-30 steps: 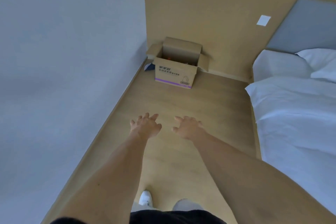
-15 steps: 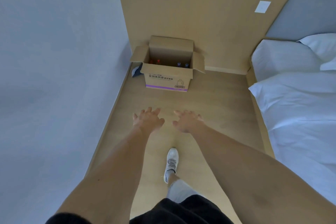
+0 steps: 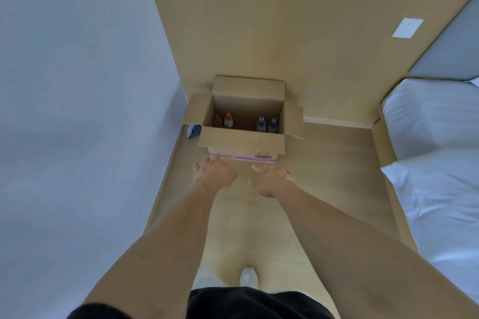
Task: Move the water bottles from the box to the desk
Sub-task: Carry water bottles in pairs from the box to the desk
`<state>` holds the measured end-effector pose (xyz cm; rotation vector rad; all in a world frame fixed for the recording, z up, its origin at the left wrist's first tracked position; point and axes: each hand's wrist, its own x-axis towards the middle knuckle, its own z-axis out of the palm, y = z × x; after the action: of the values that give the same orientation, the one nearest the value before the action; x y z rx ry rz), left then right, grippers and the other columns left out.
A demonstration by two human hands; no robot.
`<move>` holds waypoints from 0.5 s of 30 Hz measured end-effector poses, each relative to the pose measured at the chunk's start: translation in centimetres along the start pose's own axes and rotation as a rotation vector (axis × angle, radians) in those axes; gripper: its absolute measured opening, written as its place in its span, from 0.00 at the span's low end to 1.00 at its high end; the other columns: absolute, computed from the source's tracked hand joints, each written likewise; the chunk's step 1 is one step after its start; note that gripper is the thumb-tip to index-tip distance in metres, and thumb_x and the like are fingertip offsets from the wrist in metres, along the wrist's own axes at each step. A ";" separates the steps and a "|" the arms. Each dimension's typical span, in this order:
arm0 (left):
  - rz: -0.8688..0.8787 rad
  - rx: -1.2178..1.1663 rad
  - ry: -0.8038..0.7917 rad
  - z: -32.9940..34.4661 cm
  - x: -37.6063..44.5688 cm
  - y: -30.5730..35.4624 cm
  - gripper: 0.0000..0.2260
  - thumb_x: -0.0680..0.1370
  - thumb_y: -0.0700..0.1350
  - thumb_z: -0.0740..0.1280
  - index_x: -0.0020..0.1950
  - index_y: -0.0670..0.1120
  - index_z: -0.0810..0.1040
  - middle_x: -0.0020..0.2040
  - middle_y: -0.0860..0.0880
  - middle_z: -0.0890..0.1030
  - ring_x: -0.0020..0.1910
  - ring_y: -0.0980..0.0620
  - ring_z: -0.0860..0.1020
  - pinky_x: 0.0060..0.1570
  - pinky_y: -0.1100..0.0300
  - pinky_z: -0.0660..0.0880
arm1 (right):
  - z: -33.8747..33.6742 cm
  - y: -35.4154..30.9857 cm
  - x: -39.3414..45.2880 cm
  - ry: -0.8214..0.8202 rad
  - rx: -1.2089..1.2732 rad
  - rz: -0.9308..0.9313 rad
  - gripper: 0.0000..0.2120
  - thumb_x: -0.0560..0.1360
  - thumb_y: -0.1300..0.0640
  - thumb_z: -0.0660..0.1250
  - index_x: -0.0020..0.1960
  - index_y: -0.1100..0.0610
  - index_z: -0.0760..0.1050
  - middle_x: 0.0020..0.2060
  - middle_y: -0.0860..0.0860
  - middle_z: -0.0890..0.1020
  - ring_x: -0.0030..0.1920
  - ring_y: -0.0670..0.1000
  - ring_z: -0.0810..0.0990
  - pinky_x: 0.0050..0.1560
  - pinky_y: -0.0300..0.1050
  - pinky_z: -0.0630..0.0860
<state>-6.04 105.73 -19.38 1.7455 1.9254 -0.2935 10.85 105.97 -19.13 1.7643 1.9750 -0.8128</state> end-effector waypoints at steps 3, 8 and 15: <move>0.030 0.016 -0.003 -2.1 4.0 0.9 0.25 0.81 0.53 0.57 0.79 0.56 0.60 0.76 0.47 0.65 0.74 0.42 0.63 0.72 0.37 0.58 | -2.5 0.4 3.3 0.021 0.016 0.022 0.28 0.80 0.41 0.56 0.79 0.43 0.56 0.77 0.54 0.64 0.75 0.59 0.63 0.73 0.59 0.61; 0.083 0.039 -0.038 -4.8 11.9 2.1 0.26 0.82 0.55 0.56 0.80 0.59 0.56 0.79 0.47 0.61 0.76 0.42 0.61 0.74 0.37 0.57 | -6.1 1.7 9.0 0.025 0.060 0.100 0.31 0.80 0.39 0.55 0.80 0.46 0.54 0.77 0.55 0.63 0.75 0.59 0.62 0.74 0.57 0.60; 0.175 0.045 -0.063 -8.3 25.5 3.2 0.28 0.79 0.57 0.57 0.80 0.59 0.57 0.80 0.48 0.60 0.77 0.42 0.60 0.73 0.37 0.58 | -11.8 1.8 20.2 0.005 0.055 0.185 0.30 0.81 0.41 0.54 0.80 0.49 0.57 0.77 0.54 0.63 0.76 0.59 0.61 0.74 0.58 0.60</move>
<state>-5.70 132.20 -24.83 1.8966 1.7206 -0.3261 10.79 129.12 -22.97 1.9478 1.7750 -0.8075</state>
